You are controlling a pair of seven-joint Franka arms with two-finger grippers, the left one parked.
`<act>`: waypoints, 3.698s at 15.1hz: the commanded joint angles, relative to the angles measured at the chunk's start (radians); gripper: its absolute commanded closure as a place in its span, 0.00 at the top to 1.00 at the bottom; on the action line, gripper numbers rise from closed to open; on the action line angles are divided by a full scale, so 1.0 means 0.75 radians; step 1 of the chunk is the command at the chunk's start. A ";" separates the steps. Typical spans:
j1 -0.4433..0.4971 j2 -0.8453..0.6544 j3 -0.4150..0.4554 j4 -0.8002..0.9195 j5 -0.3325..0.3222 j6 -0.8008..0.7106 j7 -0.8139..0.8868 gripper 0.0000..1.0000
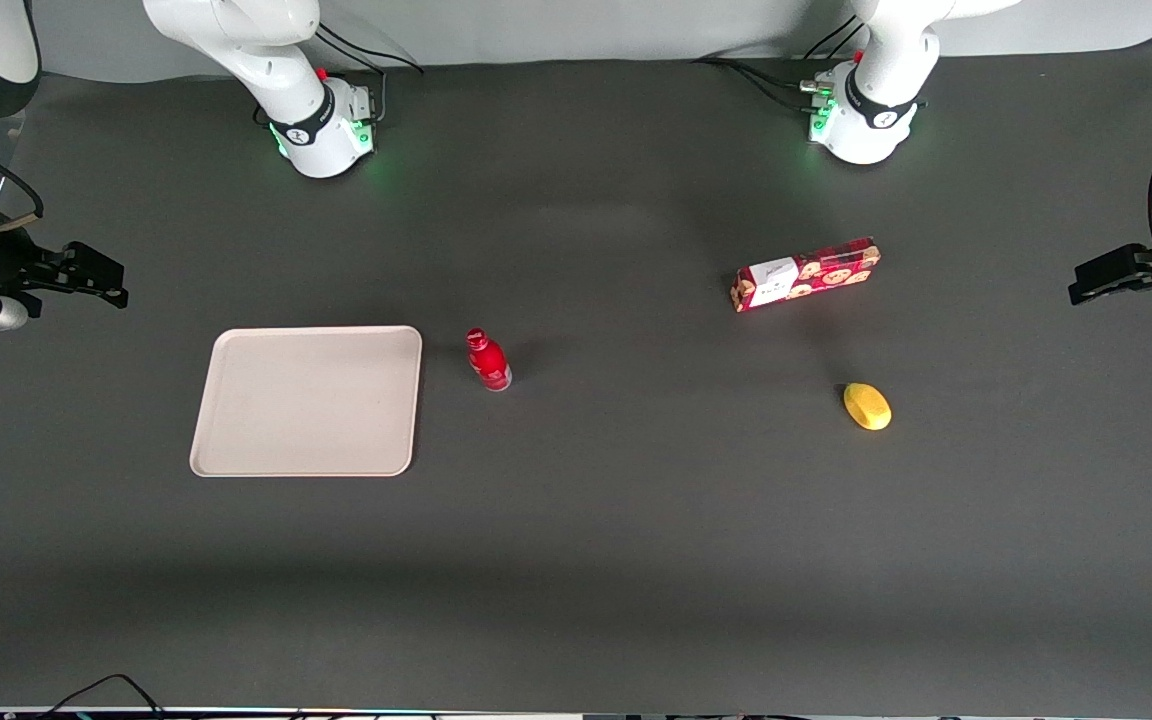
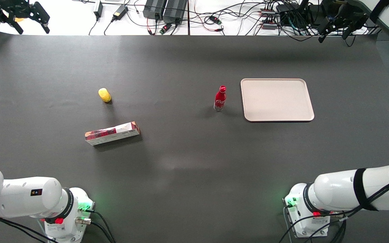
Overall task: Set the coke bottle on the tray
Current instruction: 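Move the right gripper over the tray toward the red Coca-Cola bottle, then lower the right gripper and close it around the bottle's cap end, then carry the held bottle onto the tray and lower it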
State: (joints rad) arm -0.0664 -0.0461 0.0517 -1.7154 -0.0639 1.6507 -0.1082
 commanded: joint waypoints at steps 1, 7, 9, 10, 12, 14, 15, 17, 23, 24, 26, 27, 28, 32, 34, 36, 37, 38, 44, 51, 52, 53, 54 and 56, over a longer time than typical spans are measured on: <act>0.005 0.010 -0.001 0.011 -0.021 0.006 0.048 1.00; 0.082 0.161 0.235 0.252 -0.001 -0.053 0.271 1.00; 0.080 0.276 0.405 0.342 0.003 -0.053 0.483 1.00; 0.084 0.325 0.462 0.364 0.003 -0.045 0.599 1.00; 0.084 0.423 0.589 0.373 -0.007 -0.009 0.773 1.00; 0.097 0.489 0.659 0.355 -0.021 0.102 0.886 1.00; 0.137 0.525 0.667 0.340 -0.027 0.135 0.935 1.00; 0.178 0.579 0.677 0.297 -0.086 0.210 1.021 1.00; 0.187 0.569 0.720 -0.081 -0.162 0.537 1.114 1.00; 0.187 0.567 0.720 -0.134 -0.180 0.582 1.142 1.00; 0.187 0.569 0.731 -0.210 -0.262 0.648 1.220 1.00; 0.183 0.571 0.737 -0.228 -0.275 0.668 1.226 1.00; 0.183 0.571 0.737 -0.245 -0.275 0.689 1.228 1.00; 0.176 0.567 0.737 -0.292 -0.275 0.759 1.249 0.85; 0.174 0.565 0.737 -0.290 -0.275 0.757 1.249 0.55; 0.168 0.559 0.737 -0.284 -0.275 0.755 1.247 0.27; 0.168 0.552 0.737 -0.282 -0.275 0.755 1.247 0.14; 0.166 0.552 0.737 -0.282 -0.275 0.755 1.247 0.02; 0.156 0.520 0.739 -0.235 -0.265 0.706 1.222 0.00; 0.068 0.207 0.509 -0.128 0.019 0.325 0.526 0.00; 0.068 0.172 0.431 -0.159 0.032 0.319 0.391 0.00; 0.068 0.129 0.339 -0.206 0.032 0.323 0.254 0.00; 0.068 0.103 0.255 -0.255 0.034 0.331 0.131 0.00; 0.068 0.074 0.083 -0.318 0.034 0.345 -0.108 0.00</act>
State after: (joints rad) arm -0.0206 0.0723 0.2633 -1.8466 -0.0655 1.8824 0.0418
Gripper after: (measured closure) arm 0.683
